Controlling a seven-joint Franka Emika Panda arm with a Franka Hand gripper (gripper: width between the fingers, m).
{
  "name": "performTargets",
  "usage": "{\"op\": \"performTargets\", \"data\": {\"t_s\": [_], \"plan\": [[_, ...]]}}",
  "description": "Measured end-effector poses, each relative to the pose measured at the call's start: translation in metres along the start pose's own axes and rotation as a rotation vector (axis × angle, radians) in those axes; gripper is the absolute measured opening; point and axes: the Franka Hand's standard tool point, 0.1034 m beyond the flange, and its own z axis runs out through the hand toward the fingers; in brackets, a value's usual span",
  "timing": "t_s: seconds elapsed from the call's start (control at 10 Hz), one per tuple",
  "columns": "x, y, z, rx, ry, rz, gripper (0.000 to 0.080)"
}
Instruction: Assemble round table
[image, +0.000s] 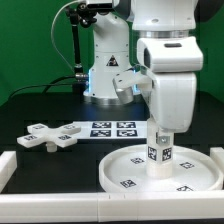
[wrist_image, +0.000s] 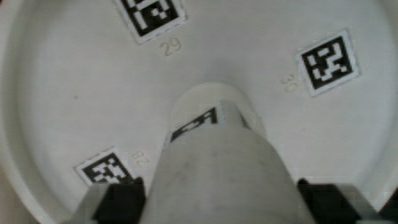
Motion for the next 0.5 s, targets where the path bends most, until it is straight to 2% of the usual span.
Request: {"op": "performTargets", "data": {"t_s": [0.5], "plan": [[0.0005, -0.0003, 0.0003, -0.001, 0.004, 0.362, 0.0409]]}}
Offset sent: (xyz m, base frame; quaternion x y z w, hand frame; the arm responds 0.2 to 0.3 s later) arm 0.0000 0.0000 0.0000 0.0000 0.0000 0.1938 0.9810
